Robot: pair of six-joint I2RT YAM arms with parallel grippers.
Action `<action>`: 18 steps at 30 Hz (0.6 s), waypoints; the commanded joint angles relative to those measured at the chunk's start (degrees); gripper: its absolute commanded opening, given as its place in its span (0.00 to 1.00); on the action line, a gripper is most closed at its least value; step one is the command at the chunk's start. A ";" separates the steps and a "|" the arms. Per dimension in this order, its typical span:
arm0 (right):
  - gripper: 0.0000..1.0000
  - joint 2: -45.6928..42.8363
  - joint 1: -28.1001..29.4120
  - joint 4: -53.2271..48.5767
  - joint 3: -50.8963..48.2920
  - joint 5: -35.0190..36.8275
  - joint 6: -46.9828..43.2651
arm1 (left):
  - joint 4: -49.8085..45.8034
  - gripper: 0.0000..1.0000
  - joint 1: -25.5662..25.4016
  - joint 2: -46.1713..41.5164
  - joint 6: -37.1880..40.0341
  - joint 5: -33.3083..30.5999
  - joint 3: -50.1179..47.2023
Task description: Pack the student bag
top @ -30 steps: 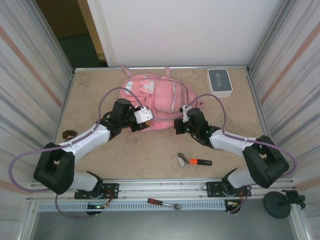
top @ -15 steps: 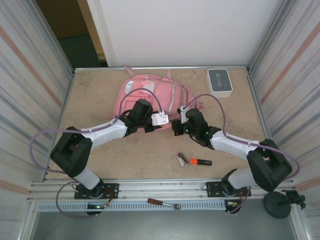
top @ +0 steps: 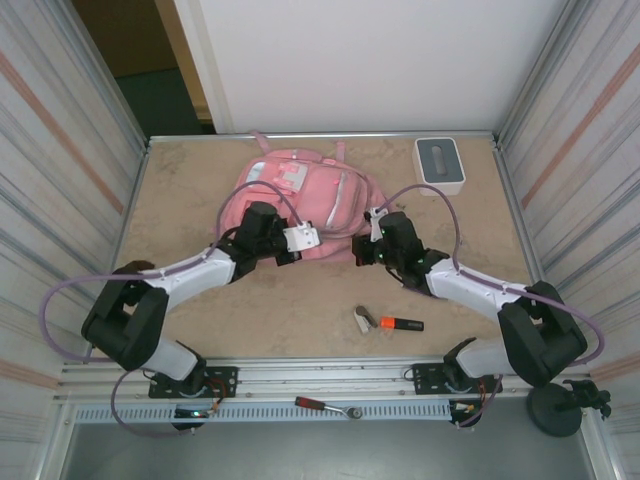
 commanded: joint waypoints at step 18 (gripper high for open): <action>0.00 0.56 2.42 0.62 2.36 0.16 0.67 | -6.07 0.46 -2.36 -6.62 0.08 -3.83 0.25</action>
